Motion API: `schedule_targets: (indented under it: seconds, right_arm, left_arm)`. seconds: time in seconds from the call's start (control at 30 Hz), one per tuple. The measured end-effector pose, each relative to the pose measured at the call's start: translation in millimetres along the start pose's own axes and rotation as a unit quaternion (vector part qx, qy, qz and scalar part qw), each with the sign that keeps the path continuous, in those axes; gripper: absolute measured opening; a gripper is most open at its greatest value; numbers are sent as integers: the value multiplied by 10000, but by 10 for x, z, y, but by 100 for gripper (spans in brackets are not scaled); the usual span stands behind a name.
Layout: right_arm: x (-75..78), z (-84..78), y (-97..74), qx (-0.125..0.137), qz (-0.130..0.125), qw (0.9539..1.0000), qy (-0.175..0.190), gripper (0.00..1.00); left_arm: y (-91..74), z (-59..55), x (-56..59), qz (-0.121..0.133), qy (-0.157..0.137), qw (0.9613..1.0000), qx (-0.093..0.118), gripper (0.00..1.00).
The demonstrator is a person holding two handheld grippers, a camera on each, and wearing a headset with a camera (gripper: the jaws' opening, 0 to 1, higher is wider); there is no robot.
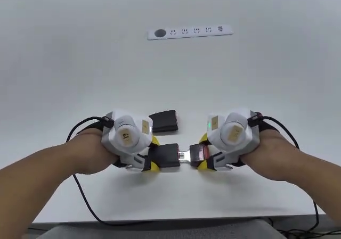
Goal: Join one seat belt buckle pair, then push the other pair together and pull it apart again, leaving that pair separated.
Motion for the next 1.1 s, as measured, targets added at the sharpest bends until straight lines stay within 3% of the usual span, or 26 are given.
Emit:
schedule_targets:
  seconds: [0.5,0.63,1.1]
  right_arm:
    - [-1,157,117,-101,-9,9998,-158,31]
    - [39,201,135,-14,-5,9999,-155,31]
    - [6,152,43,-56,-18,9998,-215,30]
  left_arm:
    - [7,3,-6,-70,36,10000,23,31]
    - [7,-1,-12,-44,52,10000,26,31]
    - [-12,-64,0,-19,-33,10000,29,30]
Point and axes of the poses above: the centre of the closed fingertips' face, and the gripper's own axes: y roughly forward along the fingers, x roughly to its right, z roughly out of its top, the point moved 6 cm from there along -y, roughly backward along the fingers, and after that the axes turned 6 degrees about -y, right-handed, at the moved point
